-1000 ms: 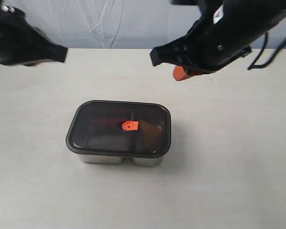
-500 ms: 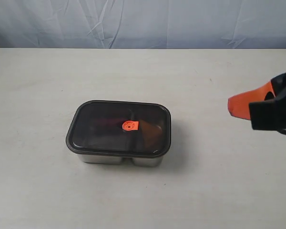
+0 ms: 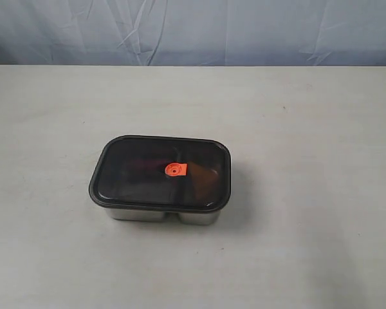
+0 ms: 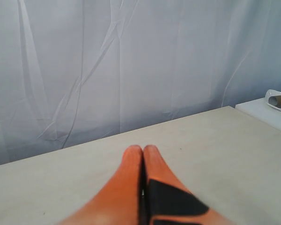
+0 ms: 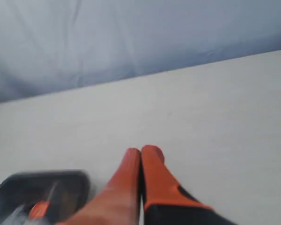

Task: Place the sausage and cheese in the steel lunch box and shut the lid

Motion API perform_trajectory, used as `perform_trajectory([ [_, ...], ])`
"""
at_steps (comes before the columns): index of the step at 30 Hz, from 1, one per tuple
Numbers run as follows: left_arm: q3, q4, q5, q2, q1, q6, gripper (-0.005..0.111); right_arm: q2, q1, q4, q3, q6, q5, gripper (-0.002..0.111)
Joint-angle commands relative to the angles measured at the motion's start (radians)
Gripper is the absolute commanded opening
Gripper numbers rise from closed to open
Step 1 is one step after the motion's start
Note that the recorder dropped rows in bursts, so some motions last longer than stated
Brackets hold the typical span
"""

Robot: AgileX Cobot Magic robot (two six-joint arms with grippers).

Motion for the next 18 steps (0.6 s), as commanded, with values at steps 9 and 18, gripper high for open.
perform_trajectory([
  [9,0.003,0.009,-0.001,-0.006,0.0,-0.004,0.0,-0.338,-0.264,0.058,0.129,-0.184,-0.013,-0.001],
  [18,0.003,0.009,-0.001,-0.006,0.0,-0.004,0.0,-0.54,-0.371,0.004,0.497,-0.184,-0.199,-0.001],
])
